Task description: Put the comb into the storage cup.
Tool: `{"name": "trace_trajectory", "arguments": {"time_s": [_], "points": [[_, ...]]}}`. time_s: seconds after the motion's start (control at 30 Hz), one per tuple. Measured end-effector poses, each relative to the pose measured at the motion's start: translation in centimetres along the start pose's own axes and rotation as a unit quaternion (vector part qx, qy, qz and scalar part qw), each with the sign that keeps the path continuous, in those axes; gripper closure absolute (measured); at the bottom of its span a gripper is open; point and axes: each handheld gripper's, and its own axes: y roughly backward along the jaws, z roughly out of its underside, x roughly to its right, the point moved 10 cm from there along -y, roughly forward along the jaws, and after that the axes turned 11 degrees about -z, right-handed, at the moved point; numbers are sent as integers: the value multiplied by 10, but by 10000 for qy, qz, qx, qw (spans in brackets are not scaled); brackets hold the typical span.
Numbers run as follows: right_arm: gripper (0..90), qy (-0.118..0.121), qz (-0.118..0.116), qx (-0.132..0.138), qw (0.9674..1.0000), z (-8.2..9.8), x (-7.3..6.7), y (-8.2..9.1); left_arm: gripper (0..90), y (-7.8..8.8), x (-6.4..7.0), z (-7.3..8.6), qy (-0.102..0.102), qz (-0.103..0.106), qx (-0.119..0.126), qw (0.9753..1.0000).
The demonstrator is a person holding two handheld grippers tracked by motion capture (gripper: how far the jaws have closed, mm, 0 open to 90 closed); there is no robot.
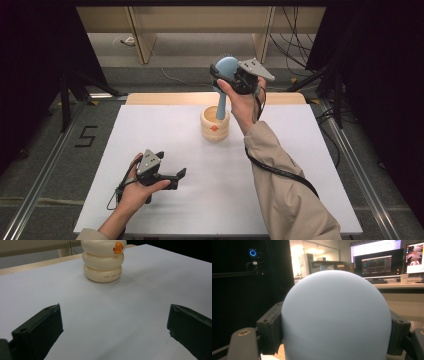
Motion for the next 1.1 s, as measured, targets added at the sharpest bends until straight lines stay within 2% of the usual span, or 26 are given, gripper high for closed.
{"name": "trace_trajectory", "arguments": {"time_s": [1.1], "points": [[215, -7, 39, -27, 10000, 8, 3, -5, 0, 0, -1, 0, 14, -9, 6, 10000]]}}
